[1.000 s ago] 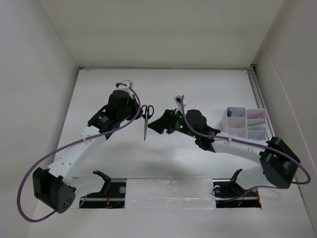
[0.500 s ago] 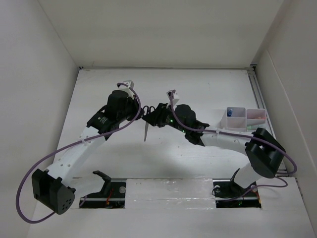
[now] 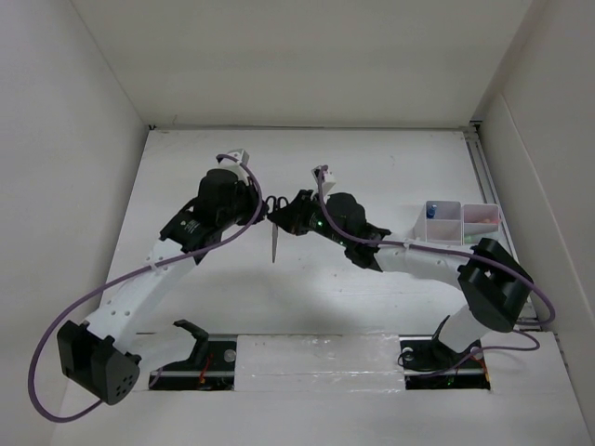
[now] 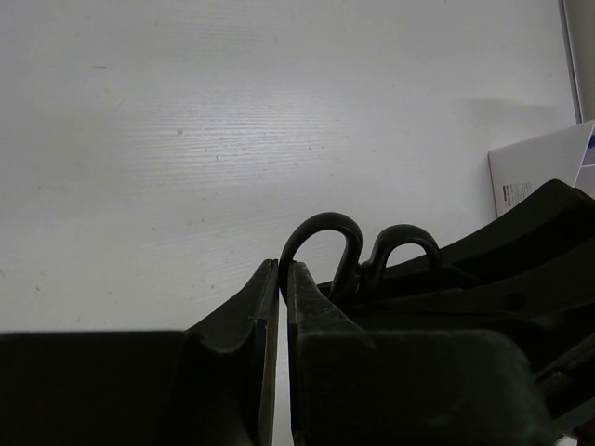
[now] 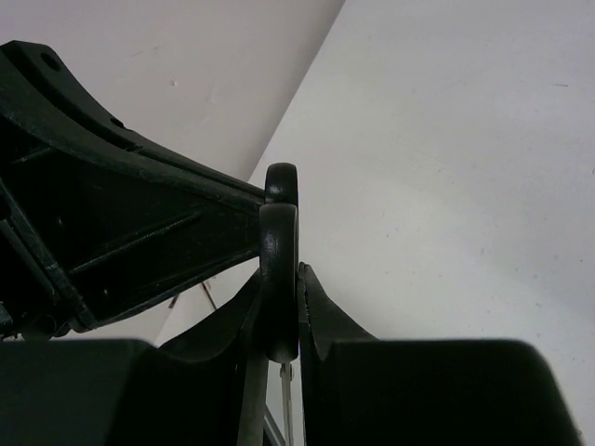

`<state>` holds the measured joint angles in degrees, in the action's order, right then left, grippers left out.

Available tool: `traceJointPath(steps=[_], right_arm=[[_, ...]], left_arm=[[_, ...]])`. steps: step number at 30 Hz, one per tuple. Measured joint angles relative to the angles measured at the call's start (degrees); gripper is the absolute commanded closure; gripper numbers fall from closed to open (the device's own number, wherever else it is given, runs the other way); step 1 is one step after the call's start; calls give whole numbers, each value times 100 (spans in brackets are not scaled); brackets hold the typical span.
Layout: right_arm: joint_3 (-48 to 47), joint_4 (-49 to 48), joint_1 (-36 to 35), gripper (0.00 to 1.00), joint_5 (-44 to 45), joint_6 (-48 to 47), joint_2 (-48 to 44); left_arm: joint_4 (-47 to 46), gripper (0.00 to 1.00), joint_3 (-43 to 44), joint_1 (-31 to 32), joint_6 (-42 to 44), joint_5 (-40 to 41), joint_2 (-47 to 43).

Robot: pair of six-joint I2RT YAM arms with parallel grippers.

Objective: Sort the stationery into containers
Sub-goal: Pass the stationery from the left arm to the right, then place the stationery into the container

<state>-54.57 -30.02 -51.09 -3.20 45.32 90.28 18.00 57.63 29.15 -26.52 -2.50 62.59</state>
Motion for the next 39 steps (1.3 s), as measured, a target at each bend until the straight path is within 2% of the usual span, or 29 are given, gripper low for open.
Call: traceJointPath(steps=[1,2,3,5,6,7,9,14,18,22,24,27,30,35,39], right_arm=[[-2,-4,0,100,2,-11,0],[-2,-9,0,100,17,-11,0],[-2,-7,0,100,48,-28,-4],[24,42,0,100,203,-70,-46],[52,66,4,100,286,-92,-85],[105,94,4,100,380,-120,-155],[286,184,15,100,549,-192,-393],[745,723,138,100,1283,-376,-1429],[1012,1585,356,100,2754,-461,-2765],[970,2671,1080,100,4186,-273,-3921],[761,3504,1545,100,4848,164,-4142],[380,5080,2024,100,5873,1204,-4207],[157,6502,2251,100,6496,2326,-4085],[-4,8094,2855,100,6972,3716,-3453],[-199,9447,3042,100,7217,5163,-2774]], left_arm=[[0,95,0,0,0,15,-9],[2,61,0,2,-2,33,-15],[4,51,0,2,4,66,-22],[26,39,-2,-15,-37,225,-50],[22,19,-2,-17,-55,282,-83],[22,8,-4,-4,-66,310,-127],[24,0,-4,20,-142,385,-229],[127,0,-2,35,-243,752,-433],[575,0,33,35,-227,1145,-494],[949,0,-39,35,-164,1541,-695],[1010,0,-168,35,-153,1655,-914],[1058,0,-286,35,-136,1773,-1241],[1056,0,-323,35,-125,1849,-1375],[1054,0,-367,35,-52,1775,-1217],[1058,0,-404,37,-26,1733,-1244]])
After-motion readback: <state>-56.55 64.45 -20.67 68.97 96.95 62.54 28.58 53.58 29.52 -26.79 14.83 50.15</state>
